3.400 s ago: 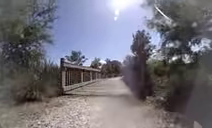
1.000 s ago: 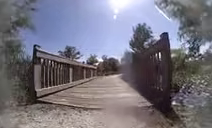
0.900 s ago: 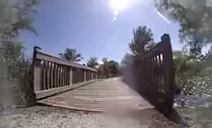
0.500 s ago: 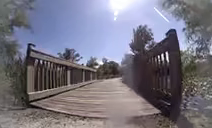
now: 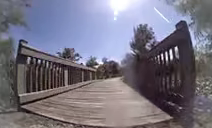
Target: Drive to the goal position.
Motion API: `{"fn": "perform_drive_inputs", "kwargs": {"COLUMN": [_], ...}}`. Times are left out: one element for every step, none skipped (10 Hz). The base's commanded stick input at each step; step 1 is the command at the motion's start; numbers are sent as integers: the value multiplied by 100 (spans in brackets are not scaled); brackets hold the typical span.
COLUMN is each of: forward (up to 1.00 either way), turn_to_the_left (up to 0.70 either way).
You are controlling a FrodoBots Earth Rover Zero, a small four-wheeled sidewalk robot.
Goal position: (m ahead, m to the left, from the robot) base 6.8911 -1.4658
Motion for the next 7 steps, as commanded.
{"fn": "perform_drive_inputs", "kwargs": {"forward": [45,45,45,45,45,45,45], "turn_to_the_left": [0,0,0,0,0,0,0]}}
